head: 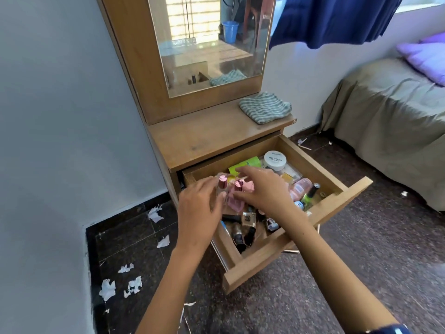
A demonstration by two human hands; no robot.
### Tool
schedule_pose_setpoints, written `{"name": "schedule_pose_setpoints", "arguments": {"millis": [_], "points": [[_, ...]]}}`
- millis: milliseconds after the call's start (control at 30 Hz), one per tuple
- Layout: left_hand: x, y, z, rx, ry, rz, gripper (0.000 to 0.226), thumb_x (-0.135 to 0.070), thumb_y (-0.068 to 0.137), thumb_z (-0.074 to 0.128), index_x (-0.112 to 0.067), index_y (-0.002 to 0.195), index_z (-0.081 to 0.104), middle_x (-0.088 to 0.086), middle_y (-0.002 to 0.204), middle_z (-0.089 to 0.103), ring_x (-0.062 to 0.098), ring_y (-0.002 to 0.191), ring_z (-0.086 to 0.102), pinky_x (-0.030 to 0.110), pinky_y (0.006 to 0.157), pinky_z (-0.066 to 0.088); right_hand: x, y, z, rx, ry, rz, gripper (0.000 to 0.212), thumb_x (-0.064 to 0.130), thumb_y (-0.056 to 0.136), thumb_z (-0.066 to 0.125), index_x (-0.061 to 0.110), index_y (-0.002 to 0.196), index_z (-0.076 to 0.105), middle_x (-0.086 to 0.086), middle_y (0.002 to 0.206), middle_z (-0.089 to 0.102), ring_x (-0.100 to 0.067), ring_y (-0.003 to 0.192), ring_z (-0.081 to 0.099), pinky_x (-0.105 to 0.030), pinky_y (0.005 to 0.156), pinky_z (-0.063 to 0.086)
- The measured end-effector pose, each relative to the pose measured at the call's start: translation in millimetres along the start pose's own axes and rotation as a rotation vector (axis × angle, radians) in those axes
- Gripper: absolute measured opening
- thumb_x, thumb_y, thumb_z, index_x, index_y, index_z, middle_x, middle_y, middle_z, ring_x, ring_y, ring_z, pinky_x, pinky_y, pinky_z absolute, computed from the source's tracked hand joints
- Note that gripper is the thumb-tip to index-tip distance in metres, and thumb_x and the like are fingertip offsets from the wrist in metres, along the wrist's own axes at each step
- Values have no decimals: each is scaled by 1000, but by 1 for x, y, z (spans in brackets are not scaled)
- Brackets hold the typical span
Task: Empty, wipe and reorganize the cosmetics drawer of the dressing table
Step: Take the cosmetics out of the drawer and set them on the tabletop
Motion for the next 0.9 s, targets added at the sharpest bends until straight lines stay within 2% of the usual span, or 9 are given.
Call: {"name": "schedule_pose_setpoints", "arguments": {"millis": [100, 233, 333, 400, 467, 533, 667, 767, 900], "points": [[4, 7, 6, -6, 23, -6, 44, -24, 89, 65, -17, 131, 56, -1, 126, 61, 16, 117, 52, 32, 100, 35, -1, 10, 11, 48, -15, 12, 61, 45, 72, 76, 27, 126, 56, 7, 115, 66, -13, 109, 59, -27, 79, 44], [8, 7, 10, -19, 11, -22, 48, -20, 88, 66, -18, 134, 53, -4, 125, 59, 13, 117, 49, 30, 100, 35, -4, 11, 25, 93, -57, 34, 55, 39, 68, 77, 26, 118, 59, 2, 105, 69, -20, 103, 60, -28, 69, 38], [7, 5, 10, -27, -16, -14, 45, -17, 88, 66, -17, 132, 54, -4, 124, 58, 11, 117, 48, 28, 99, 35, -3, 9, 31, 85, -95, 34, 33, 33, 72, 73, 21, 100, 60, 0, 95, 68, -24, 95, 61, -29, 63, 33], [6, 2, 9, -37, -40, -13, 44, -16, 88, 65, -16, 131, 56, -4, 125, 58, 10, 118, 47, 30, 101, 38, -5, 8, 29, 57, -68, 46, 22, 29, 71, 72, 22, 81, 54, 3, 80, 63, -24, 86, 61, -29, 60, 31], [6, 0, 7, -43, -74, -20, 42, -16, 88, 66, -16, 129, 58, -5, 125, 57, 7, 119, 45, 33, 102, 40, -7, 5, 26, 46, -5, 55, 28, 27, 67, 73, 27, 68, 45, 10, 65, 50, -22, 75, 59, -28, 55, 29], [6, -2, 5, -36, -102, -18, 43, -15, 86, 68, -18, 128, 60, -8, 124, 56, 0, 119, 40, 32, 103, 39, -7, 2, 20, 38, 37, 47, 29, 27, 67, 73, 27, 62, 44, 11, 61, 47, -19, 69, 55, -28, 52, 30], [6, -3, -1, 28, -171, -1, 56, -23, 75, 79, -25, 128, 59, -20, 123, 51, -3, 120, 40, 21, 103, 33, -4, -7, -3, 8, 163, 38, 20, 22, 63, 80, 21, 69, 61, 8, 67, 63, -12, 68, 62, -29, 60, 48], [3, -1, -2, 98, -195, 25, 60, -30, 68, 83, -30, 124, 61, -21, 120, 54, -3, 117, 42, 28, 103, 37, 9, -11, -22, 2, 405, -6, 28, 10, 62, 85, 25, 73, 63, 7, 71, 69, -7, 71, 67, -19, 64, 54], [0, 4, -12, 34, -301, 22, 42, -46, 73, 75, -32, 112, 67, -30, 104, 59, -7, 103, 52, 37, 93, 46, 28, -7, -36, -37, 614, -92, 38, 5, 60, 89, 26, 82, 67, 8, 79, 71, -5, 77, 69, -22, 69, 58]]}}
Point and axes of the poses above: each hand's wrist, its own y-axis towards the middle knuckle, its own z-axis out of the palm, x = y × z, the point moved 6 cm from there along y, towards the middle knuckle
